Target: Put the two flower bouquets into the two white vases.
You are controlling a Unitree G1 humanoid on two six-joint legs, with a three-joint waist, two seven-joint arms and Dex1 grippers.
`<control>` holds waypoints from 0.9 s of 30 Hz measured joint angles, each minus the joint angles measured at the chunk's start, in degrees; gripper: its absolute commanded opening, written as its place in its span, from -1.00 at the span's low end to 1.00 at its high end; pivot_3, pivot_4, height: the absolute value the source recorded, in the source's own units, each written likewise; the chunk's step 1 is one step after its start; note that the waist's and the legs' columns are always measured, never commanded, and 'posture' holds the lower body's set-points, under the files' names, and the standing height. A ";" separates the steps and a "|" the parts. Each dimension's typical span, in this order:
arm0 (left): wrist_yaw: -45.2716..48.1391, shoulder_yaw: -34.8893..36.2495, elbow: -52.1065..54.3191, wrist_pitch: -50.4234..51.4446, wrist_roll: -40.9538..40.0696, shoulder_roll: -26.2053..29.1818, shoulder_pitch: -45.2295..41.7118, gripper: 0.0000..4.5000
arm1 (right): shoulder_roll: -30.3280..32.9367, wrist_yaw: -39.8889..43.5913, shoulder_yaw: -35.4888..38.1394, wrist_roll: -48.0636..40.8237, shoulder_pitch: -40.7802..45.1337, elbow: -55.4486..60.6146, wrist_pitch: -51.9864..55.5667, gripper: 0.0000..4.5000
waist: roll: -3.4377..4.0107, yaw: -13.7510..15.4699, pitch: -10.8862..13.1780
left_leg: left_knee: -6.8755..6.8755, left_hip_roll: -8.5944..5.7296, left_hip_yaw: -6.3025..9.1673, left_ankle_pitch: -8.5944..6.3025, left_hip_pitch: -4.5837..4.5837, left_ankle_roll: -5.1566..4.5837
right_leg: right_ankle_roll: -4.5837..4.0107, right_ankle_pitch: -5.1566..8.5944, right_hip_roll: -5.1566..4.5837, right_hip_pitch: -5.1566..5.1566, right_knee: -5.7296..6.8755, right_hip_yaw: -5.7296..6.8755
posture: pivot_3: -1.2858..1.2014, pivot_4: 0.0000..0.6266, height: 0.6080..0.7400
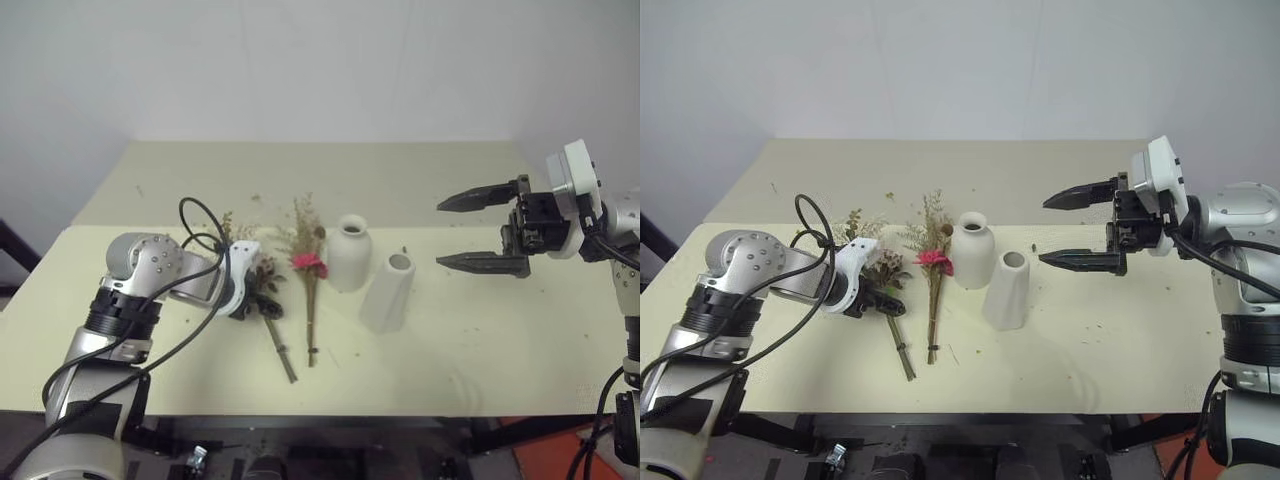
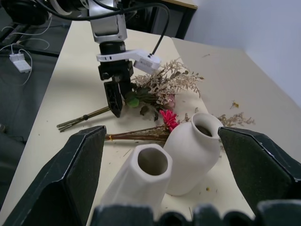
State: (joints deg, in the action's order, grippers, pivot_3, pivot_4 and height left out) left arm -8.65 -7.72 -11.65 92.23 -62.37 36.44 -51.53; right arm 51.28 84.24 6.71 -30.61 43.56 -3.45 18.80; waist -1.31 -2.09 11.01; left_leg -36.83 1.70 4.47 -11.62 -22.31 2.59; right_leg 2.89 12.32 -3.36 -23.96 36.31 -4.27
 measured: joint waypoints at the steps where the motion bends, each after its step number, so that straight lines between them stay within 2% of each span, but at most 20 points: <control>1: -0.65 0.16 -0.29 0.00 0.21 -0.06 0.03 0.46 | 0.00 0.19 0.00 -0.02 0.01 0.06 0.00 1.00 | 0.00 -0.05 -0.04 | 0.00 0.00 0.00 0.00 0.01 0.00 | 0.00 0.00 0.00 0.00 0.01 0.00 | 0.03 -0.52 1.00; 8: -1.86 2.42 -1.96 0.00 2.99 0.13 0.28 -0.52 | -0.02 1.04 0.00 -0.03 0.10 0.05 0.00 1.00 | 0.01 -0.31 -0.06 | 0.00 0.00 0.00 0.02 -0.06 0.03 | 0.00 0.00 0.00 -0.07 0.00 0.00 | 0.03 -0.52 1.00; 12: -1.31 4.38 -2.11 0.00 6.41 1.52 0.41 -0.95 | -0.30 1.79 -0.88 -0.02 0.88 -0.25 0.00 1.00 | -0.01 -0.62 -0.04 | 0.01 0.01 0.00 0.02 -0.16 0.03 | -0.01 -0.01 0.01 -0.20 0.00 0.00 | 0.03 -0.52 1.00; 21: 1.44 12.66 4.04 -2.21 15.92 5.19 0.48 -0.95 | -0.95 2.88 -2.41 0.05 2.61 -3.16 -0.06 1.00 | -0.06 -0.44 -0.01 | 0.01 0.01 0.02 0.04 -0.36 0.07 | -0.02 -0.03 -0.01 -0.31 -0.09 0.04 | 0.03 -0.52 1.00; 24: 4.22 14.15 9.56 -10.23 20.08 6.62 0.91 -0.95 | -1.00 3.07 -3.06 0.16 3.04 -4.37 -0.55 1.00 | -0.08 -0.32 0.00 | 0.01 0.00 0.03 0.05 -0.40 0.11 | -0.08 -0.07 -0.03 -0.32 -0.12 0.06 | 0.03 -0.52 1.00; 27: 7.30 15.95 12.86 -20.49 23.33 5.62 1.48 -0.95 | -1.07 3.04 -3.39 0.37 3.05 -5.34 -0.89 1.00 | -0.08 -0.14 0.00 | 0.01 -0.01 0.03 0.07 -0.41 0.15 | -0.10 -0.11 -0.05 -0.30 -0.15 0.07 | 0.03 -0.52 1.00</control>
State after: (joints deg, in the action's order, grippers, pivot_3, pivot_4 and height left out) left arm -1.35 8.23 1.21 71.74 -39.03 42.06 -50.05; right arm 50.21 87.28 3.33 -30.24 46.62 -8.79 17.92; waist -1.39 -2.23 11.01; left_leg -36.81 1.70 4.50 -11.55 -22.72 2.74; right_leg 2.79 12.21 -3.42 -24.26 36.16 -4.20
